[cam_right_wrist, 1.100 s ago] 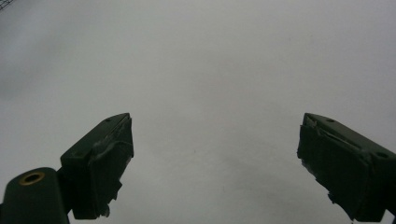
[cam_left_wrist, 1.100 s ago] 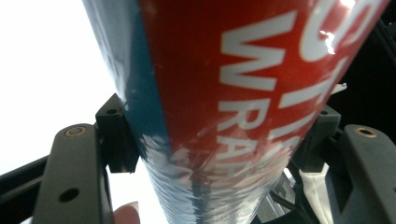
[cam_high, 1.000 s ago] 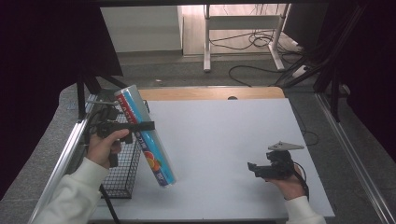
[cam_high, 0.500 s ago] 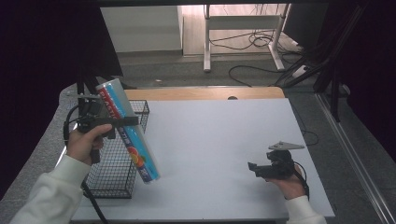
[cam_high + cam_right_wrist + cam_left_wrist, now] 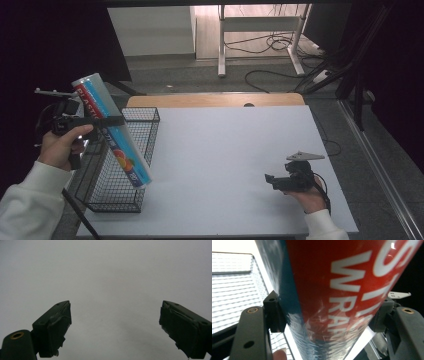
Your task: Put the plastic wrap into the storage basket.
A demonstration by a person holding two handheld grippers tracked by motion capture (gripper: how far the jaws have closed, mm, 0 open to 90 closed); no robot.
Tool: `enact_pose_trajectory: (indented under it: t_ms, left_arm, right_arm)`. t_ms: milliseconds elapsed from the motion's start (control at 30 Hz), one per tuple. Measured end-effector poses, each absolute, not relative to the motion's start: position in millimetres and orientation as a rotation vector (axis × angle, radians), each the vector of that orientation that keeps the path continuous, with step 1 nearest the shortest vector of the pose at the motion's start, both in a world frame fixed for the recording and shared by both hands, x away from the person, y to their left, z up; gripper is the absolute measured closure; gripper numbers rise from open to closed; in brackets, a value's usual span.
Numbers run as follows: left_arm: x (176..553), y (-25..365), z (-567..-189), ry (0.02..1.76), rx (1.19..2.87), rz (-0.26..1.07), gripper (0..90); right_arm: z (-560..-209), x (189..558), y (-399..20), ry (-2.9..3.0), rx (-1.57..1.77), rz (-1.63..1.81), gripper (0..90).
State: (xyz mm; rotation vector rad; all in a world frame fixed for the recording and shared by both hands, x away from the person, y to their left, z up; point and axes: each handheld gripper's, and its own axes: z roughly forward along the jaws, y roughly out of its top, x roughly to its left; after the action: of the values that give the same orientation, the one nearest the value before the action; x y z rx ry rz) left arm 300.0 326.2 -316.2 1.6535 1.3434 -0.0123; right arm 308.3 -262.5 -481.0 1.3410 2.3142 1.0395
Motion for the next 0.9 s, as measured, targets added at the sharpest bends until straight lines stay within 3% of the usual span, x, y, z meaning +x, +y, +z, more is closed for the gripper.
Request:
enact_pose_trajectory:
  t_ms: [367, 900]
  left_arm:
    - [294.2, 352.4, -320.3, 1.432, 1.679, 0.055, 32.1]
    - [298.1, 362.1, -357.2, 1.52, 1.735, 0.036, 32.1]
  right_arm:
    - [-480.8, 307.7, -263.1, 2.301, 1.338, 1.037, 11.1]
    - [-480.3, 307.1, -262.8, 2.274, 1.336, 1.03, 11.8]
